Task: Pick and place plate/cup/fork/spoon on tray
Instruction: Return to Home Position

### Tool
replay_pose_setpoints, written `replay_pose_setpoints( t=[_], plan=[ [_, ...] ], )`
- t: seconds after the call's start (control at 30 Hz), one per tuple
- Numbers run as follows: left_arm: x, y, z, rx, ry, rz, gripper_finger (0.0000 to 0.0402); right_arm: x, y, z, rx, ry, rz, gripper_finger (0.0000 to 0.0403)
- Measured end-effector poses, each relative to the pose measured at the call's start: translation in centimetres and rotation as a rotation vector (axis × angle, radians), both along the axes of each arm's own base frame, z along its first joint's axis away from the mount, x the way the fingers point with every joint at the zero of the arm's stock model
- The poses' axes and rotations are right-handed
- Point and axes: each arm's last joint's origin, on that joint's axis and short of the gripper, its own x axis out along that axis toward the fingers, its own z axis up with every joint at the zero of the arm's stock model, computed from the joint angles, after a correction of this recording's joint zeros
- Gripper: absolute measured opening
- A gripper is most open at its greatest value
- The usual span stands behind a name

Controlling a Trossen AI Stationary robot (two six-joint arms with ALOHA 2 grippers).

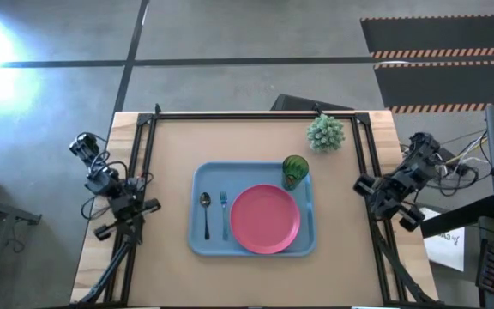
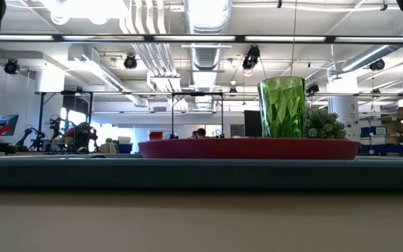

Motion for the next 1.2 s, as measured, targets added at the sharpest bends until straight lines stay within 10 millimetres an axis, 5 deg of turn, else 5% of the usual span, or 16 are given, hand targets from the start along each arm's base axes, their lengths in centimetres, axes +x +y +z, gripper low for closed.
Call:
replay_pose_setpoints(
  t=[0.33,0.8,1.1,1.2],
  plan=[
    [0.4,-0.4,-1.4,0.004,0.002,0.004,0.0000,0.7,0.9,-3.7,0.004,-0.055,0.018,0.0009],
    [0.7,-0.7,-2.7,0.002,-0.017,0.006,0.0000,1.2,1.2,-4.8,-0.132,0.003,-0.062,0.0009],
    [0.9,-0.5,-2.9,0.137,-0.170,0.114,0.0000,2.0,0.3,-5.8,-0.125,0.190,-0.488,0.0009],
    [1.2,-0.3,-3.1,0.141,-0.153,0.204,0.0000,2.0,0.2,-5.9,-0.086,0.220,-0.499,0.0009]
  ],
)
